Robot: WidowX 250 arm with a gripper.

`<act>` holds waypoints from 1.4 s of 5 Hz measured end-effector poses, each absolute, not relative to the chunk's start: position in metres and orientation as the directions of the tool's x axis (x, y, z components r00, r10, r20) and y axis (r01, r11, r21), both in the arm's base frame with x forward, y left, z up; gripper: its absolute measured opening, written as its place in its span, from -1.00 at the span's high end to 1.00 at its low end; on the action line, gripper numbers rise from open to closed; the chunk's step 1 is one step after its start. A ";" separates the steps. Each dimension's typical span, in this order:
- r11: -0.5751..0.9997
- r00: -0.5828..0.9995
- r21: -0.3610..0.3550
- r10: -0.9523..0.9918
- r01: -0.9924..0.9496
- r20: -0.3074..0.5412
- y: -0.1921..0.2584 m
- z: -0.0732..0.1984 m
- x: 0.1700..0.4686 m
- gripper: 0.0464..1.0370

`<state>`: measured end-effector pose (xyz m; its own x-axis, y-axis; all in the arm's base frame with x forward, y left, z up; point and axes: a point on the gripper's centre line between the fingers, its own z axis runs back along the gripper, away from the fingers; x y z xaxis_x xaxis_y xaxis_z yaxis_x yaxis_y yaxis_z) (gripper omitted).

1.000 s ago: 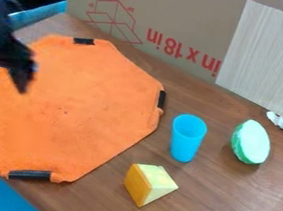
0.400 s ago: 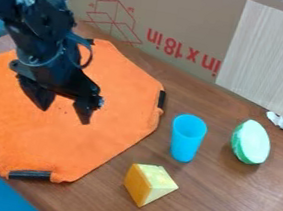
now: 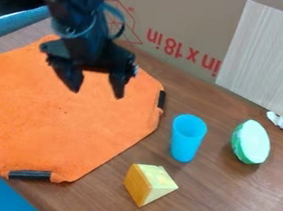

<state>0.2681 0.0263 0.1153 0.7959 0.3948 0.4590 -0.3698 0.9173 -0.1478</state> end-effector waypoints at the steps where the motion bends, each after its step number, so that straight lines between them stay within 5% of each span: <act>1: 0.887 0.771 -0.194 0.460 -0.419 0.440 0.014 0.132 0.298 -0.92; 3: 0.844 0.757 -0.235 0.536 -0.482 0.373 -0.010 0.133 0.345 -0.92; 7: 0.852 0.775 -0.266 0.522 -0.451 0.357 -0.095 0.105 0.388 -0.92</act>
